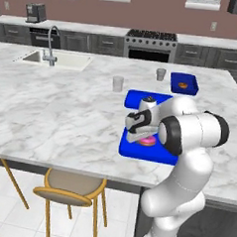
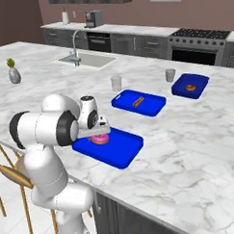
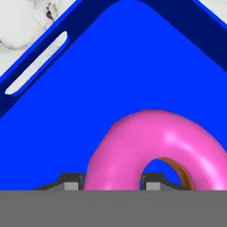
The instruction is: Take the donut and cupcake from the fridge and place them on the empty tray on the dining counter.
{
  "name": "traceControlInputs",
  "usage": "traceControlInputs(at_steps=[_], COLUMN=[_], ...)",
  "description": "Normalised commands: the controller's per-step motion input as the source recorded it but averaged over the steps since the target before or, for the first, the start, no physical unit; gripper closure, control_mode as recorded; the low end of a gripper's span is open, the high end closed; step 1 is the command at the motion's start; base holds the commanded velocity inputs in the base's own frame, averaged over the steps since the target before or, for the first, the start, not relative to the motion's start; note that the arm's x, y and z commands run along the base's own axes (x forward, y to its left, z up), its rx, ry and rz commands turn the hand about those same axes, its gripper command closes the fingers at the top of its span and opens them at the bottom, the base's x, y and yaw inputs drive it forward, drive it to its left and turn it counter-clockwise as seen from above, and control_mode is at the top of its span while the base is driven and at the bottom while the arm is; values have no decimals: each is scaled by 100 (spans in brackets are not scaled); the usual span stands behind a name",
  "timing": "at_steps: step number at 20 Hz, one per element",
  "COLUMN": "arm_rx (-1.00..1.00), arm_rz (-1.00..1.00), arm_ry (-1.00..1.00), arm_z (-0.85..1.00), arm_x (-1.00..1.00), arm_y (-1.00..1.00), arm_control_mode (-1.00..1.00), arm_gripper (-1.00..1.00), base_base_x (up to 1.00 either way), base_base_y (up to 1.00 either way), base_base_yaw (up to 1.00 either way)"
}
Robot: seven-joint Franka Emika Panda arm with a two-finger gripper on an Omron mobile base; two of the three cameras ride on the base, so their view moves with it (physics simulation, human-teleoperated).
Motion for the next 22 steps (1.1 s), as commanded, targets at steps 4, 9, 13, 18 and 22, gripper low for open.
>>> traceControlInputs(at_steps=[4, 9, 13, 18, 22], arm_rx=[0, 0, 0, 0, 0], arm_rz=[-4, -4, -4, -8, -10], arm_ry=[0, 0, 0, 0, -4], arm_z=[-26, -23, -19, 0, 9], arm_x=[29, 22, 23, -15, -37], arm_y=[6, 3, 3, 0, 0], arm_control_mode=[-100, -100, -100, -100, -100], arm_gripper=[100, -100, -100, -100, -100], base_base_x=[0, 0, 0, 0, 0], base_base_y=[0, 0, 0, 0, 0], base_base_yaw=[0, 0, 0, 0, 0])
